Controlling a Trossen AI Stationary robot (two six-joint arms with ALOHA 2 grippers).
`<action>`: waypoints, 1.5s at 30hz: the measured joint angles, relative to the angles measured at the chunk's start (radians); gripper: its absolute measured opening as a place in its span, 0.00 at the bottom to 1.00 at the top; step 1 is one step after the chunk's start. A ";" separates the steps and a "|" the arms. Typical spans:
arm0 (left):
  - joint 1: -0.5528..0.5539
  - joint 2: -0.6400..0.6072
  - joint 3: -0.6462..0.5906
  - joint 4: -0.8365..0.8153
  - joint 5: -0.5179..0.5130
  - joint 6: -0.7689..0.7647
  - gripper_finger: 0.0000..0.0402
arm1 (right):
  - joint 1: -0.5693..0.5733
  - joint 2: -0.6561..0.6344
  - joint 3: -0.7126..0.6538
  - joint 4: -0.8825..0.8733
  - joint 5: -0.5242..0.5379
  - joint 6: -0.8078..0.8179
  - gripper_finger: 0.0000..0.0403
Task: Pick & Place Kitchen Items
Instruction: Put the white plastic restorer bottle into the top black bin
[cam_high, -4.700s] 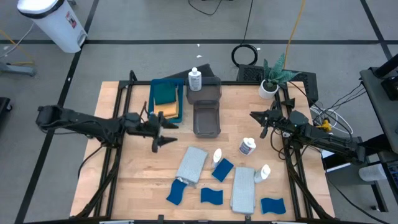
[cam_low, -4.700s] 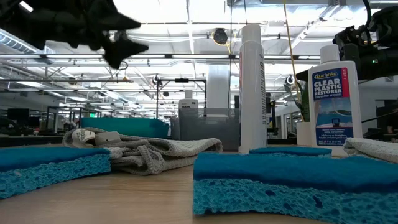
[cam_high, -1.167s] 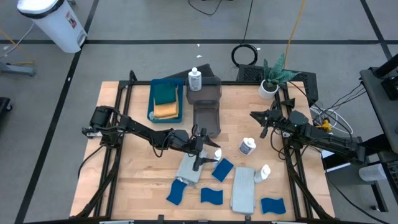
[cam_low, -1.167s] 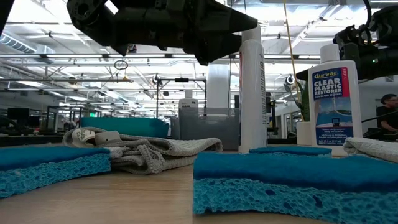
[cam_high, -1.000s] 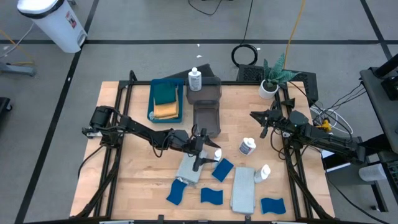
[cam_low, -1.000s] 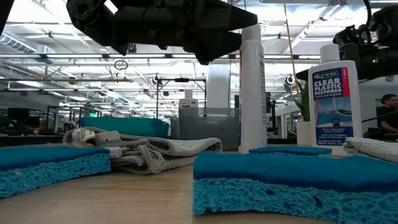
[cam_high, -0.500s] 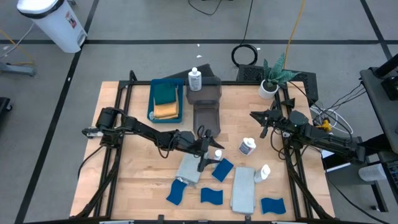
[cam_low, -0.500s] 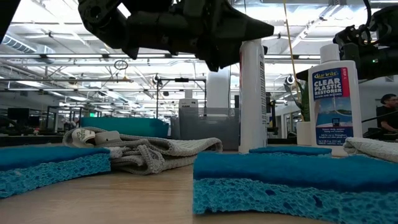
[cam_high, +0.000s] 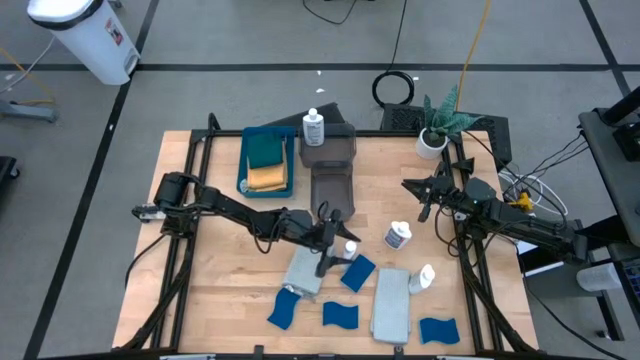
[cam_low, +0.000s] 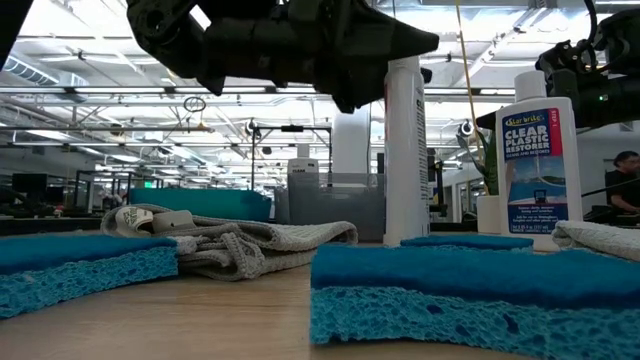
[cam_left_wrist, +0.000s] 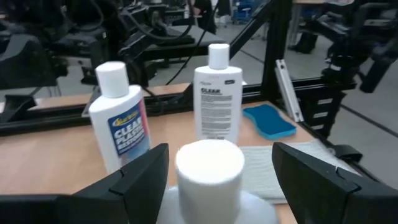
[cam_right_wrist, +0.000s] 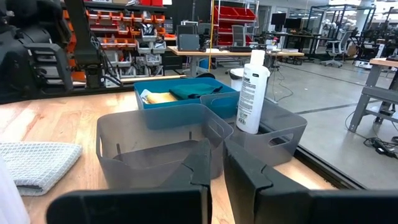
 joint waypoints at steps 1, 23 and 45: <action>0.000 0.000 0.000 0.007 0.005 0.002 0.72 | 0.000 0.000 0.000 0.000 0.000 0.000 0.05; 0.002 0.000 0.000 0.015 0.011 0.002 0.72 | 0.000 0.000 0.000 -0.001 0.000 0.000 0.05; 0.002 0.000 0.000 0.016 0.012 0.028 0.35 | 0.000 0.000 0.000 -0.001 0.000 0.000 0.05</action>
